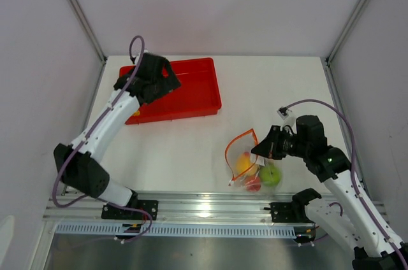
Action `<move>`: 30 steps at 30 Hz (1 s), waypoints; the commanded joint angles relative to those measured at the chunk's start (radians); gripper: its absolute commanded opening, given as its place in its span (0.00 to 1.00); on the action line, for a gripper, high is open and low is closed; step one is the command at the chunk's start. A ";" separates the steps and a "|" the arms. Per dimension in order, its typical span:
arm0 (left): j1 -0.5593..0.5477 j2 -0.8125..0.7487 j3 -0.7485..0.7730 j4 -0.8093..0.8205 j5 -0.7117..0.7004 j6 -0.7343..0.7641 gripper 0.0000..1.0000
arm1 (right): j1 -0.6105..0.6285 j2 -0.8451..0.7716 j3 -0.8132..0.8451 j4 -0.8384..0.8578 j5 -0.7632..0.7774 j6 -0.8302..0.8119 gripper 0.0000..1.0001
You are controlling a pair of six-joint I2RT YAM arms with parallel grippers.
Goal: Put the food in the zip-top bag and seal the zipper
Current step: Pick up the fake fruit from the bin.
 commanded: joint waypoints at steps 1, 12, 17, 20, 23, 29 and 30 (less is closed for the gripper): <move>0.065 0.166 0.240 -0.272 -0.179 -0.168 0.99 | -0.012 0.005 0.009 0.024 -0.011 -0.028 0.00; 0.272 0.627 0.702 -0.692 -0.089 -0.364 1.00 | -0.027 0.009 0.003 0.013 -0.021 -0.034 0.00; 0.334 0.564 0.552 -0.578 -0.061 -0.405 0.99 | -0.033 0.000 -0.006 0.008 -0.023 -0.036 0.00; 0.367 0.538 0.481 -0.532 -0.061 -0.428 1.00 | -0.036 0.008 -0.011 0.012 -0.032 -0.039 0.00; 0.393 0.542 0.455 -0.529 -0.071 -0.433 0.99 | -0.039 0.011 -0.009 0.019 -0.038 -0.036 0.00; 0.453 0.573 0.433 -0.498 -0.072 -0.424 1.00 | -0.041 0.017 -0.009 0.032 -0.054 -0.036 0.00; 0.468 0.576 0.421 -0.483 -0.051 -0.416 1.00 | -0.041 0.015 -0.009 0.030 -0.054 -0.041 0.00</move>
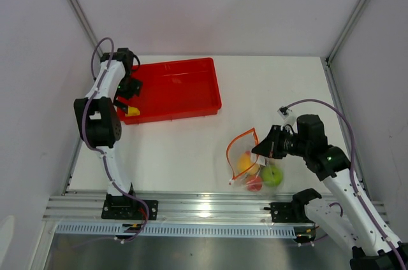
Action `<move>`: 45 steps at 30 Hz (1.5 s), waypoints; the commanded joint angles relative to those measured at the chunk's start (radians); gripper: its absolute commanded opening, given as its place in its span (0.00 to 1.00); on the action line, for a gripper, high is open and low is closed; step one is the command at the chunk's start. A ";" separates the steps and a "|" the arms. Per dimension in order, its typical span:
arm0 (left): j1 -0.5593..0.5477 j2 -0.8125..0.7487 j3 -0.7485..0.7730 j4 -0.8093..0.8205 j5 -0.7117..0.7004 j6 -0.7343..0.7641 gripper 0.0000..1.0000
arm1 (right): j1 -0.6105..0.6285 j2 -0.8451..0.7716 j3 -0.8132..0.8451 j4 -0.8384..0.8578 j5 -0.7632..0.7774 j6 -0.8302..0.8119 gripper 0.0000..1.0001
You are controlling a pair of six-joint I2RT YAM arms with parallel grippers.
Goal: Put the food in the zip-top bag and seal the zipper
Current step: Pick up the fake fruit from the bin.
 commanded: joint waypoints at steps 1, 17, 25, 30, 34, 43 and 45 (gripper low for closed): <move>0.046 -0.031 -0.027 0.052 0.028 -0.010 1.00 | -0.008 0.002 -0.003 0.026 -0.020 -0.019 0.00; 0.087 0.020 -0.042 0.115 0.077 0.010 0.99 | -0.028 -0.012 -0.018 0.014 -0.034 -0.033 0.00; 0.089 0.072 -0.015 0.037 0.073 -0.017 0.99 | -0.039 -0.018 -0.023 0.015 -0.043 -0.033 0.00; 0.089 0.109 -0.001 -0.020 0.091 -0.021 0.99 | -0.040 -0.018 -0.029 0.020 -0.048 -0.032 0.00; 0.089 0.107 -0.050 0.011 0.102 -0.015 0.99 | -0.043 -0.022 -0.035 0.022 -0.052 -0.028 0.00; 0.087 0.124 -0.069 0.037 0.091 -0.014 0.99 | -0.050 -0.032 -0.035 0.015 -0.057 -0.032 0.00; 0.087 0.123 -0.075 0.043 0.093 -0.014 0.99 | -0.051 -0.032 -0.032 0.012 -0.055 -0.032 0.00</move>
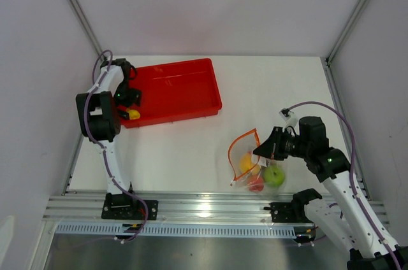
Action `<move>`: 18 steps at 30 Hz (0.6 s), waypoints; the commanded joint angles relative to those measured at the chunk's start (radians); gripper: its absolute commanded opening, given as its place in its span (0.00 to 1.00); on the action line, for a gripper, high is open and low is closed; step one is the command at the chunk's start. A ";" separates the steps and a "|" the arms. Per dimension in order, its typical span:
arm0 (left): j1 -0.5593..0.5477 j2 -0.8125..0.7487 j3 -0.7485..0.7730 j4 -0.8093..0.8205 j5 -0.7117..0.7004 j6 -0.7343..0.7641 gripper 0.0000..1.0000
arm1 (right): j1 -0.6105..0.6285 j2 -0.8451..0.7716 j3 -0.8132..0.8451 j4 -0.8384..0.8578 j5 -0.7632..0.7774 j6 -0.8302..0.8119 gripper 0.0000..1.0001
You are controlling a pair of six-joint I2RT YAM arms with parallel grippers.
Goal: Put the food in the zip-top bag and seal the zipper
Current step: Pick up the fake fruit from the bin.
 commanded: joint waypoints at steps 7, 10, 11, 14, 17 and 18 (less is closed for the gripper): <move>0.010 0.001 -0.025 0.002 -0.004 -0.024 0.94 | -0.011 -0.016 0.001 0.007 -0.013 -0.013 0.00; 0.010 0.004 -0.030 0.001 -0.003 -0.020 0.88 | -0.013 -0.019 0.001 0.005 -0.013 -0.012 0.00; 0.011 0.004 -0.025 0.002 -0.001 -0.017 0.83 | -0.013 -0.019 0.001 0.004 -0.013 -0.012 0.00; 0.011 0.004 -0.024 0.007 0.002 -0.006 0.66 | -0.014 -0.021 0.001 0.002 -0.015 -0.012 0.00; 0.011 -0.005 -0.034 0.019 0.004 -0.001 0.45 | -0.014 -0.022 0.001 -0.004 -0.013 -0.015 0.00; 0.011 -0.008 -0.034 0.022 0.007 -0.001 0.34 | -0.016 -0.025 0.001 -0.006 -0.010 -0.013 0.00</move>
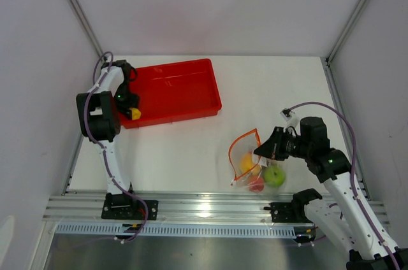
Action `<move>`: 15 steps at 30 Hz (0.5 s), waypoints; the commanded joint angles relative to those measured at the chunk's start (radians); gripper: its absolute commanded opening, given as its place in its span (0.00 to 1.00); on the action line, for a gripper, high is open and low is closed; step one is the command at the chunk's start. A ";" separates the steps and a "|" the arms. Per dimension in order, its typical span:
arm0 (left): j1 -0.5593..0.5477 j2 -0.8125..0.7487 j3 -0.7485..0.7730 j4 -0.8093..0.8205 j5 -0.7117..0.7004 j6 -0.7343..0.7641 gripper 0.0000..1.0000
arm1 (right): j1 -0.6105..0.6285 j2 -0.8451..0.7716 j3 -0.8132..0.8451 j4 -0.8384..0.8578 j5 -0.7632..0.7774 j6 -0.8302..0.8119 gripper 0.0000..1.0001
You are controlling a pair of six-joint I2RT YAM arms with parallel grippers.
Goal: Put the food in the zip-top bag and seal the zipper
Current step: Pick up the fake fruit from the bin.
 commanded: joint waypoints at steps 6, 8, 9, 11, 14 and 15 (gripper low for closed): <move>0.009 -0.038 -0.003 0.003 0.037 0.016 0.04 | -0.010 -0.016 0.001 -0.005 -0.010 -0.016 0.00; 0.009 -0.058 -0.002 0.006 0.045 0.025 0.00 | -0.009 -0.016 0.001 -0.004 -0.011 -0.016 0.00; 0.009 -0.064 -0.002 0.006 0.051 0.027 0.01 | -0.010 -0.016 -0.001 -0.004 -0.011 -0.014 0.00; 0.009 -0.081 -0.003 0.011 0.055 0.039 0.01 | -0.012 -0.016 -0.001 -0.002 -0.011 -0.013 0.00; 0.005 -0.130 -0.028 0.038 0.066 0.048 0.01 | -0.012 -0.016 -0.002 -0.002 -0.013 -0.011 0.00; 0.003 -0.157 -0.038 0.043 0.069 0.050 0.00 | -0.010 -0.017 -0.002 -0.002 -0.013 -0.011 0.00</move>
